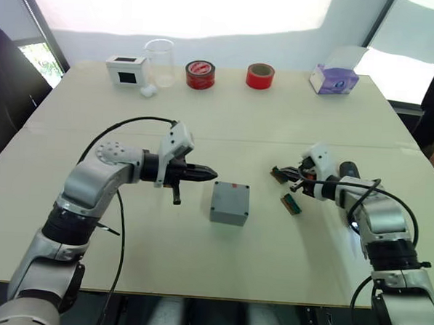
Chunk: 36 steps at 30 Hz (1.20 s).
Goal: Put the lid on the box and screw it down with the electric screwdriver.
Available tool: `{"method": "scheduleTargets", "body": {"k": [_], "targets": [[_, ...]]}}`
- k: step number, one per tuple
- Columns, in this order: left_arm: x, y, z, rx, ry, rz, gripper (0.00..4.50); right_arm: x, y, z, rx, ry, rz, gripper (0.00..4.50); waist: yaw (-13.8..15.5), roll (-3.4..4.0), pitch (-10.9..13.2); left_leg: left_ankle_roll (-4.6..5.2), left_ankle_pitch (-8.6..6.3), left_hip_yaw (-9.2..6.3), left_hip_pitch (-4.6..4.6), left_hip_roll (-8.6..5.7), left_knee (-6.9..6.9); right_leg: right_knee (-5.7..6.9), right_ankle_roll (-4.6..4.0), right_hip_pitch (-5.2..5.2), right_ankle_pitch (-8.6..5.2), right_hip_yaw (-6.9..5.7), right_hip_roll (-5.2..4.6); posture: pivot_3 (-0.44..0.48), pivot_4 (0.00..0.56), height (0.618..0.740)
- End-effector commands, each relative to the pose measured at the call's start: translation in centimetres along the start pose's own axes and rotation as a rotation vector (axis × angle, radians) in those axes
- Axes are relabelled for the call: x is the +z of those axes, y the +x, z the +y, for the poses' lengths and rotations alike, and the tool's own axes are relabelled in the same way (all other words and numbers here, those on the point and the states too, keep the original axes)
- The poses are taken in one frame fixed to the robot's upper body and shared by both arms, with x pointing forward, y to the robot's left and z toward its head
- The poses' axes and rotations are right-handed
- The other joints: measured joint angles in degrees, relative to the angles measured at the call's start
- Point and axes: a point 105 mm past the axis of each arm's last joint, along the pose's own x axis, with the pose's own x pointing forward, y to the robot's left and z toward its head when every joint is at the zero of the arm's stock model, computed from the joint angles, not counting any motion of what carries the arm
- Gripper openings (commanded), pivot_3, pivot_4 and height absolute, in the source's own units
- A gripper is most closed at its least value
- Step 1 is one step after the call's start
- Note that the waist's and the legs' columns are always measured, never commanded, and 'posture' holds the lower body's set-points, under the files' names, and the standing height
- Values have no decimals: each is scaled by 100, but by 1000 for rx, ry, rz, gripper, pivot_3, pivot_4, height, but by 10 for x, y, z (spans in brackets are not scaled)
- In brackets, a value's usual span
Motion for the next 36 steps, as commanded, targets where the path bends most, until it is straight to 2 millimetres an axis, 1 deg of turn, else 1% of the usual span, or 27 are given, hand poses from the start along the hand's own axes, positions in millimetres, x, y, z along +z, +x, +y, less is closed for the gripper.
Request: {"method": "scheduleTargets", "body": {"k": [1, 4, 8, 11, 12, 14, 16, 19, 24, 36], "targets": [[6, -4, 1, 9, 25, -18, 0, 42, -18, -3, -11, -32, -129, 94, -3, 1, 0, 0, 0, 0, 0, 0, 0, 0, 0, 0, 0, 0, 0, 0, 150, 740], [5, -4, 2, 11, 17, -22, 0, 50, -23, -1, -11, -25, -150, 94, -2, 0, 0, 1, -1, 0, 0, 0, 0, 3, 0, -3, 0, 1, 0, 0, 150, 740], [4, -5, 2, 9, 15, -16, 0, 61, -30, 13, 29, -25, -179, 94, 2, 0, 0, 8, -5, 0, 0, 0, 0, 3, 0, -2, 0, 1, 0, 0, 150, 740], [0, -12, -2, -14, 6, 14, 0, 66, -37, 42, 149, -42, -190, 94, 1, 0, 0, 13, -8, -1, 0, 0, -1, 3, -1, -3, 0, 1, 0, 0, 150, 740], [-1, -14, -3, -20, 3, 23, 0, 67, -38, 49, 175, -44, -191, 94, -2, 0, 0, 13, -8, -1, 0, 0, -1, 3, -1, -3, 0, 1, 0, 0, 150, 740], [-7, -21, -9, -51, -4, 55, 0, 68, -40, 70, 245, -53, -196, 94, -8, 0, 0, 20, -12, -2, 0, 1, -3, 3, -1, -4, -1, 2, 0, 0, 150, 740], [-12, -27, -13, -71, -9, 82, 0, 67, -42, 87, 296, -57, -195, 94, -11, 0, 0, 22, -13, -2, 0, 1, -3, 3, -1, -4, -1, 2, -1, 0, 150, 740], [-17, -33, -12, -60, -18, 100, 0, 62, -37, 104, 332, -59, -181, 94, -2, 0, 0, 22, -13, -5, 0, 1, -2, 4, -2, -4, -1, 2, -1, 0, 150, 740], [-15, -31, -9, -42, -14, 91, 0, 53, -30, 109, 335, -52, -161, 94, 38, 0, 0, 22, -13, -4, 0, -2, -1, 5, -2, -2, -1, 1, -3, 0, 150, 740], [-10, -28, -8, -24, -1, 73, 0, 44, -23, 106, 316, -57, -138, 94, 24, 0, 0, 21, -12, -4, 0, -2, -1, 8, -2, -4, -1, 1, -1, 0, 150, 740]]}}
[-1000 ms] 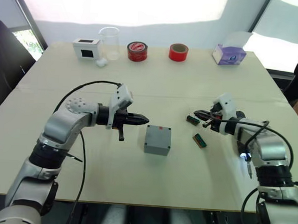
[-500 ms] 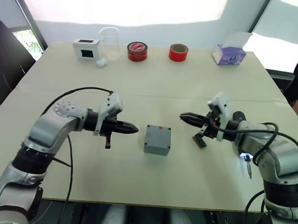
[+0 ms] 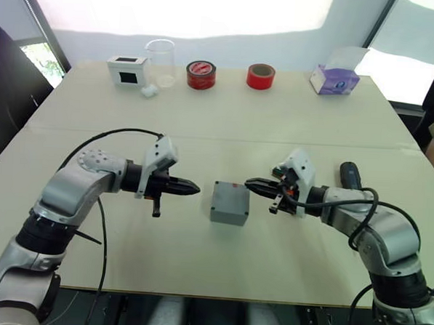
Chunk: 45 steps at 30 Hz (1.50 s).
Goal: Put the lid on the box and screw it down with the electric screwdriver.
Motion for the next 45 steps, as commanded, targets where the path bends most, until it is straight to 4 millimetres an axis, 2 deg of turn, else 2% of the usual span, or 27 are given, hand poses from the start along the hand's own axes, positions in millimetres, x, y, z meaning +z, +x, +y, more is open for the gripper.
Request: {"method": "scheduleTargets", "body": {"k": [1, 25, 28, 32, 34, 36, 41, 43, 45], "targets": [[16, -3, -1, 6, 60, -33, 0, 5, -1, 0, -5, -33, -23, 94, -2, 0, 0, 0, 0, 0, 0, 0, 0, 0, 0, 0, 0, 0, 0, 0, 150, 740], [19, 0, 0, 10, 68, -45, 0, -6, 4, -5, -33, -41, 15, 94, -2, 0, 0, 0, 0, 0, 0, 0, 0, 1, 0, 0, 0, -1, 1, 0, 150, 740], [19, 0, 0, 8, 69, -47, 0, -6, 3, -6, -36, -43, 19, 778, -2, 0, 0, 0, 0, 0, 0, 0, 0, 1, 0, 0, 0, -1, 1, 0, 150, 740], [20, 0, -1, 5, 70, -50, 0, -5, 1, -7, -38, -47, 21, 2362, -3, 0, 0, 0, 0, 0, 0, 0, 0, 1, 0, 0, 0, -1, 1, 0, 150, 740], [21, 0, -1, 3, 70, -52, 0, -4, -1, -8, -46, -53, 22, 3320, -1, 0, 0, 0, 0, 0, 0, 0, 0, 1, 0, 0, 0, -1, 1, 0, 150, 740], [23, 1, -1, 1, 74, -58, 0, 2, -5, -13, -67, -53, 5, 3884, -1, 0, 0, 0, 0, 0, 0, 0, 0, 1, 0, 0, 0, -1, 1, 0, 150, 740], [31, 6, -4, -19, 98, -85, 0, 20, -18, -24, -101, -11, -58, 3884, 5, 0, 0, 0, 0, 0, 0, 0, 0, 1, 0, 1, 0, 0, 1, 0, 150, 740], [39, 11, -7, -41, 130, -102, 0, 33, -31, -36, -149, 30, -83, 3884, 5, 0, 0, 0, 0, 0, 0, 0, 0, 1, 0, 1, 0, 0, 0, 0, 150, 740], [49, 19, -12, -83, 186, -124, 0, 39, -54, -56, -230, 57, -22, 4455, 22, 0, 1, -1, 1, 0, -1, 0, 2, 3, 0, 1, 0, -1, 0, 0, 150, 740]]}}
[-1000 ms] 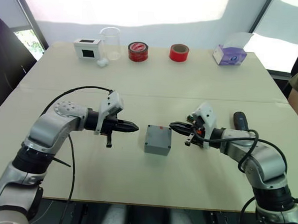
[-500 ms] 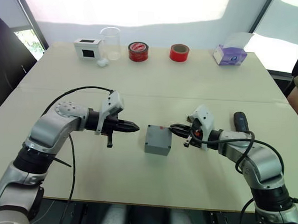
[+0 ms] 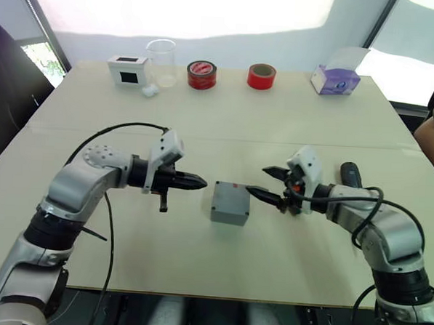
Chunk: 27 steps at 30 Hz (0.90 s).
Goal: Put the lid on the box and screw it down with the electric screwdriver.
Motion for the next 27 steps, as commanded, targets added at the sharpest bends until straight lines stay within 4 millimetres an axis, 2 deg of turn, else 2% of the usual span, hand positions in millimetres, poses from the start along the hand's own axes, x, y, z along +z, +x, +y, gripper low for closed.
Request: {"method": "scheduleTargets", "body": {"k": [1, 3, 6, 9, 12, 18, 24, 27], "targets": [[29, 11, -11, -84, 151, -61, 0, 26, -44, -39, -145, 3, 80, 4479, 19, 0, 0, 0, 0, 0, 0, -2, 0, -1, 0, 0, 0, 0, -2, 0, 150, 740], [35, 18, -19, -131, 192, -77, 0, 31, -66, -55, -216, 39, 163, 4479, 39, 1, 0, 3, -2, -3, -2, -7, 2, -6, 0, 6, 0, -4, -7, 0, 150, 740], [37, 26, -31, -195, 234, -82, 0, 29, -93, -78, -352, 187, 294, 4479, -53, 1, 0, 10, -6, 1, 0, -4, -2, -23, 0, 12, 0, -1, -7, 0, 150, 740], [41, 37, -39, -233, 274, -105, 0, 12, -119, -101, -538, 356, 452, 4479, -118, 3, -1, 8, -5, 5, 2, 7, -12, -29, -1, 7, 0, 2, -4, 0, 150, 740], [41, 44, -43, -253, 291, -113, 0, -2, -133, -104, -566, 424, 569, 4479, -133, 4, -1, 8, -5, 7, 0, 7, -14, -32, -2, 4, -1, 2, -6, 0, 150, 740], [31, 53, -48, -269, 331, -75, 0, -21, -142, -108, -524, 507, 680, 4479, -139, 7, -1, 11, -7, 14, -2, 5, -13, -36, 0, 2, 0, 6, -6, 0, 150, 740], [28, 52, -49, -240, 319, -76, 0, -41, -125, -105, -449, 560, 765, 4479, -142, 7, -1, 11, -7, 14, -2, 5, -13, -36, 0, 1, 0, 6, -5, 0, 150, 740], [27, 52, -50, -230, 313, -74, 0, -48, -124, -108, -446, 556, 795, 4479, -123, 7, -1, 11, -6, 13, -2, 5, -12, -35, 1, 1, 1, 6, -5, 0, 150, 740]]}}
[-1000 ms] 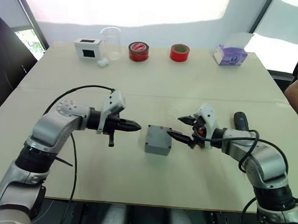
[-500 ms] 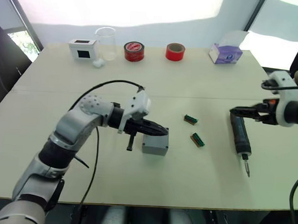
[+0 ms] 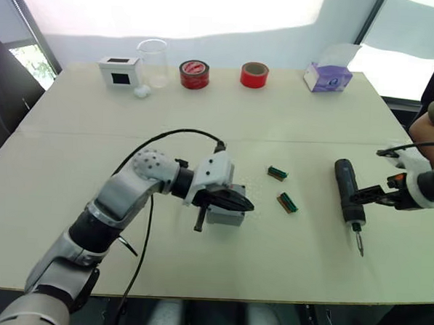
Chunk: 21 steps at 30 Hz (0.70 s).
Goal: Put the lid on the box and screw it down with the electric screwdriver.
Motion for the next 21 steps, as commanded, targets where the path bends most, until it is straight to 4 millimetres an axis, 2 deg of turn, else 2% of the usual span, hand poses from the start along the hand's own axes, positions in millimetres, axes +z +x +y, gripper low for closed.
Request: {"method": "scheduleTargets", "body": {"k": [1, 4, 10, 13, 14, 18, 19, 21], "targets": [[8, -3, 0, 28, 31, -9, 0, 2, 3, -8, -32, -22, 7, 4479, 26, 0, 0, 0, 0, -1, -1, 0, 0, 0, 0, 1, 0, -1, 0, 0, 150, 740], [8, -2, 1, 44, 19, -12, 0, -2, 15, -17, -68, -31, 37, 4479, 36, 0, 0, 0, 0, -2, -2, -5, 4, 0, 1, 2, 0, -1, -2, 0, 150, 740], [8, -3, 2, 74, 0, -18, 0, -2, 28, -19, -59, -81, 84, 4479, 2, -1, 0, -1, 0, -3, 0, -4, 5, 1, 1, 4, 1, -3, 1, 0, 150, 740], [7, -4, 2, 83, -6, -14, 0, -3, 30, -19, -52, -97, 104, 3789, 1, -1, 0, -1, 0, -3, 1, -3, 6, 1, 1, 6, 1, -3, 2, 0, 150, 740], [6, -5, 2, 86, -8, -12, 0, -3, 31, -19, -51, -100, 108, 3321, 5, -1, 0, -1, 0, -3, 1, -3, 7, 1, 1, 6, 1, -3, 2, 0, 150, 740], [4, -11, 9, 125, -21, -6, 0, -6, 37, -14, -34, -104, 129, 1944, 3, -4, -2, -2, 1, -4, 2, -3, 7, 1, 1, 7, 1, -4, 2, 0, 150, 740], [4, -12, 10, 131, -22, -6, 0, -6, 37, -14, -32, -103, 129, 1738, 3, -5, -3, -2, 1, -6, 2, -2, 7, 1, 1, 7, 1, -5, 3, 0, 150, 740], [3, -18, 16, 158, -27, 2, 0, -2, 35, -16, -38, -90, 102, 1734, 2, -5, -3, -3, 2, -6, 2, -2, 6, 1, 1, 7, 1, -6, 3, 0, 150, 740]]}}
